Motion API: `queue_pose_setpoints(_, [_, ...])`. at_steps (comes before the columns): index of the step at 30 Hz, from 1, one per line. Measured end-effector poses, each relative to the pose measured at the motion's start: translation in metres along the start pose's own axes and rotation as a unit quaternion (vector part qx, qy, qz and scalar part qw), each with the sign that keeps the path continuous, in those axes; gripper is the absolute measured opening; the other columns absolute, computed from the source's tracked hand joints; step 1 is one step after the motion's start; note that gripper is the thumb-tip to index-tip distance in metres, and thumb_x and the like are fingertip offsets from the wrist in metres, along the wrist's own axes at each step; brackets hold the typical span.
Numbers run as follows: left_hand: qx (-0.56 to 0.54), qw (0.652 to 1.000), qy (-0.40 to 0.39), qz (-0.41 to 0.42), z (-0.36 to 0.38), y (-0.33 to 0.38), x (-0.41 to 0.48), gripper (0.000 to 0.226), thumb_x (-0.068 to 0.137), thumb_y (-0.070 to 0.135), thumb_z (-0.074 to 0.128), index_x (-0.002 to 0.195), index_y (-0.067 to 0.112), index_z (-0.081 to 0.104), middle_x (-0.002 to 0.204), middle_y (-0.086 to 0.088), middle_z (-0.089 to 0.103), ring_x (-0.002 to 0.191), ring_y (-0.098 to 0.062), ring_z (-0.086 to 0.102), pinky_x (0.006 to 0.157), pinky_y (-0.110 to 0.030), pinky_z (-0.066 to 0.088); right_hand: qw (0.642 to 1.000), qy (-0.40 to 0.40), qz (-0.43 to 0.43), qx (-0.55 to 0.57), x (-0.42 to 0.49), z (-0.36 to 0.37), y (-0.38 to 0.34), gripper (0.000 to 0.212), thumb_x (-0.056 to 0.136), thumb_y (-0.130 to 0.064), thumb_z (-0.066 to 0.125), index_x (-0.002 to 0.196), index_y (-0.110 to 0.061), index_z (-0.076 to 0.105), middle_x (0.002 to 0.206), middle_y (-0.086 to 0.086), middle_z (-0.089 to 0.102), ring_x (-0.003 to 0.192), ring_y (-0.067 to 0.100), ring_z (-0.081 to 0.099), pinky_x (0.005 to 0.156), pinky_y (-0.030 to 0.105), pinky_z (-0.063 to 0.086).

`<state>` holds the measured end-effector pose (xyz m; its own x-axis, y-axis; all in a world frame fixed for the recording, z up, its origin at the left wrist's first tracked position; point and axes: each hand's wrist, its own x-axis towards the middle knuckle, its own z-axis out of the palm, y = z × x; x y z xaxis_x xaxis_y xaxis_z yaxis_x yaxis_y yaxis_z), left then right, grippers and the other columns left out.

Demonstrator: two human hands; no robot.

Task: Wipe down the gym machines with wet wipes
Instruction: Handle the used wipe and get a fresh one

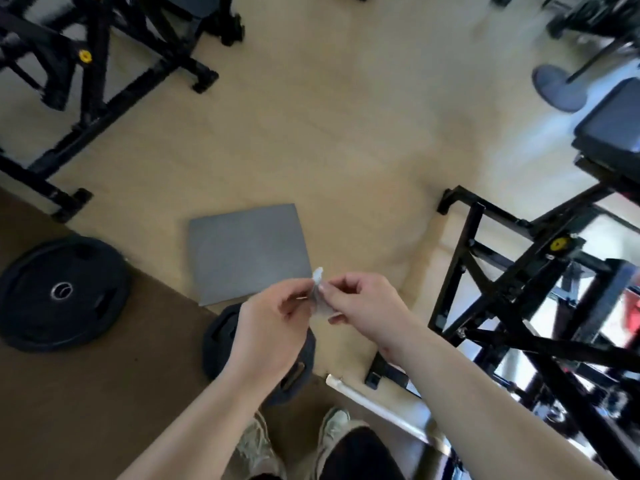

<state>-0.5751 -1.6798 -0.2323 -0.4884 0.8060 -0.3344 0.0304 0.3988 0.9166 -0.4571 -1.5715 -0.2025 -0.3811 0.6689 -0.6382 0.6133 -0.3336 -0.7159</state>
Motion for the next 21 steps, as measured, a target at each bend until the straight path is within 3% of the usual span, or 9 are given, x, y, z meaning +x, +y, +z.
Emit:
queue_pose_setpoints(2, [-0.026, 1.000, -0.004, -0.013, 0.000, 0.029, 0.009, 0.034, 0.093, 0.006, 0.073, 0.099, 0.039, 0.074, 0.093, 0.016, 0.078, 0.089, -0.006, 0.074, 0.086, -0.038, 0.061, 1.000, -0.024, 0.007, 0.004, -0.003, -0.016, -0.018, 0.018, 0.099, -0.023, 0.068, 0.086, -0.017, 0.079, 0.086, 0.008, 0.079, 0.070, 0.012, 0.067, 0.072, 0.029, 0.059])
queue_pose_setpoints(5, [-0.006, 0.999, -0.045, 0.000, 0.016, 0.071, 0.033, 0.032, 0.093, 0.009, 0.074, 0.088, 0.041, 0.074, 0.086, 0.015, 0.077, 0.081, -0.005, 0.073, 0.082, -0.031, 0.060, 1.000, -0.030, 0.006, 0.001, -0.001, -0.052, -0.040, 0.019, 0.100, -0.026, 0.066, 0.087, -0.019, 0.078, 0.088, 0.008, 0.079, 0.078, 0.016, 0.071, 0.080, 0.035, 0.060])
queue_pose_setpoints(9, [0.059, 0.993, -0.102, 0.014, 0.065, 0.109, 0.096, 0.026, 0.092, 0.015, 0.075, 0.087, 0.040, 0.074, 0.083, 0.018, 0.077, 0.081, -0.004, 0.073, 0.076, -0.024, 0.057, 0.999, 0.047, -0.004, -0.016, 0.033, -0.123, -0.064, 0.010, 0.101, -0.026, 0.063, 0.100, -0.018, 0.069, 0.090, 0.005, 0.078, 0.070, 0.013, 0.075, 0.064, 0.023, 0.057])
queue_pose_setpoints(11, [0.086, 0.988, -0.127, 0.022, 0.101, 0.129, 0.141, 0.010, 0.093, 0.024, 0.075, 0.093, 0.034, 0.077, 0.083, 0.018, 0.076, 0.077, 0.004, 0.070, 0.073, -0.022, 0.054, 0.997, 0.078, 0.001, -0.028, 0.061, -0.164, -0.073, 0.015, 0.102, -0.026, 0.057, 0.099, -0.015, 0.066, 0.087, 0.008, 0.077, 0.072, 0.025, 0.075, 0.065, 0.030, 0.058])
queue_pose_setpoints(13, [0.116, 0.981, -0.151, 0.034, 0.143, 0.155, 0.189, 0.005, 0.095, 0.031, 0.071, 0.097, 0.032, 0.076, 0.084, 0.016, 0.076, 0.079, 0.005, 0.068, 0.071, -0.018, 0.051, 0.994, 0.104, -0.002, -0.038, 0.096, -0.212, -0.077, 0.017, 0.101, -0.026, 0.055, 0.098, -0.018, 0.069, 0.085, 0.002, 0.076, 0.076, 0.024, 0.072, 0.076, 0.035, 0.059])
queue_pose_setpoints(16, [0.146, 0.969, -0.196, 0.042, 0.207, 0.205, 0.249, 0.004, 0.096, 0.026, 0.070, 0.096, 0.030, 0.068, 0.090, 0.014, 0.072, 0.080, 0.007, 0.065, 0.068, -0.006, 0.045, 0.985, 0.173, 0.010, -0.004, 0.131, -0.292, -0.086, 0.020, 0.100, -0.025, 0.057, 0.116, -0.024, 0.068, 0.096, -0.012, 0.068, 0.089, 0.005, 0.064, 0.076, 0.014, 0.050])
queue_pose_setpoints(18, [0.137, 0.964, -0.219, 0.066, 0.246, 0.240, 0.279, 0.013, 0.095, 0.020, 0.071, 0.089, 0.030, 0.066, 0.085, 0.014, 0.070, 0.073, 0.011, 0.061, 0.066, -0.007, 0.044, 0.980, 0.200, 0.004, 0.001, 0.146, -0.342, -0.096, 0.021, 0.099, -0.025, 0.058, 0.116, -0.027, 0.071, 0.101, -0.013, 0.070, 0.092, 0.001, 0.064, 0.071, 0.007, 0.045])
queue_pose_setpoints(21, [0.117, 0.961, -0.231, 0.099, 0.293, 0.279, 0.325, 0.019, 0.090, 0.012, 0.070, 0.081, 0.028, 0.065, 0.070, 0.012, 0.067, 0.063, 0.006, 0.060, 0.063, -0.020, 0.047, 0.975, 0.223, 0.023, -0.007, 0.171, -0.402, -0.111, 0.020, 0.097, -0.029, 0.058, 0.096, -0.021, 0.076, 0.086, -0.002, 0.075, 0.086, 0.017, 0.071, 0.073, 0.030, 0.056])
